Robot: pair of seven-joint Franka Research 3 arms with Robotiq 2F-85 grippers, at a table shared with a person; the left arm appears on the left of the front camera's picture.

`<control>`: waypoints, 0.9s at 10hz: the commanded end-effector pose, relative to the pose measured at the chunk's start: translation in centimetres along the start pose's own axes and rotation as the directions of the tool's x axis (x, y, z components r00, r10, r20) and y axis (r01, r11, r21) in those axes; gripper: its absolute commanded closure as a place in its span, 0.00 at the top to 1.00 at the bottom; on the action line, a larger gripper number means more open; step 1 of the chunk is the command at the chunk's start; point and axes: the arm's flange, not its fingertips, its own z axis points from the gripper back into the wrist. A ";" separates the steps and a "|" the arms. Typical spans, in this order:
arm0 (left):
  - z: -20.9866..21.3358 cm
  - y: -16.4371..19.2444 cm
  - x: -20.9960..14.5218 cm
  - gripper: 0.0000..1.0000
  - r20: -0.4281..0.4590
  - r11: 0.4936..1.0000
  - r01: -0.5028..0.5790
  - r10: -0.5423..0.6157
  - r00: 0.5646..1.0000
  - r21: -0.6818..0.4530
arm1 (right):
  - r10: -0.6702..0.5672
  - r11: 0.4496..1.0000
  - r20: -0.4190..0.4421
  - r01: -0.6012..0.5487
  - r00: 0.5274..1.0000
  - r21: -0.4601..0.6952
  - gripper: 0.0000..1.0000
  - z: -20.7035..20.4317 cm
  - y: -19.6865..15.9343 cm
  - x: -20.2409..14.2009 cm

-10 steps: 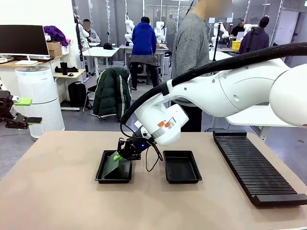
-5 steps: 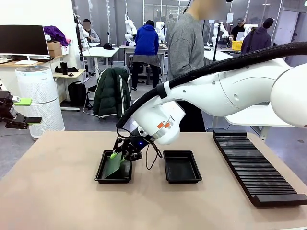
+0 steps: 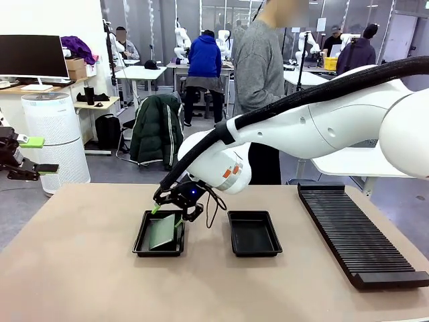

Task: Inspect and transfer BCBs to ESD trays.
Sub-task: Pick up the Blank PCB from the PCB Rack and place it in the left ESD tray.

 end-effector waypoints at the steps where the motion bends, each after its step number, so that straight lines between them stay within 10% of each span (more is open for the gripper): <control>1: 0.1 -0.1 0.0 1.00 0.006 1.000 -0.007 0.007 1.000 -0.003 | -0.034 0.992 -0.028 0.030 0.999 -0.125 1.00 1.3 3.3 0.5; 9: 0.1 -0.1 0.0 1.00 0.006 1.000 -0.007 0.007 1.000 -0.003 | -0.131 0.902 -0.061 0.093 0.990 -0.422 1.00 7.9 10.5 -1.3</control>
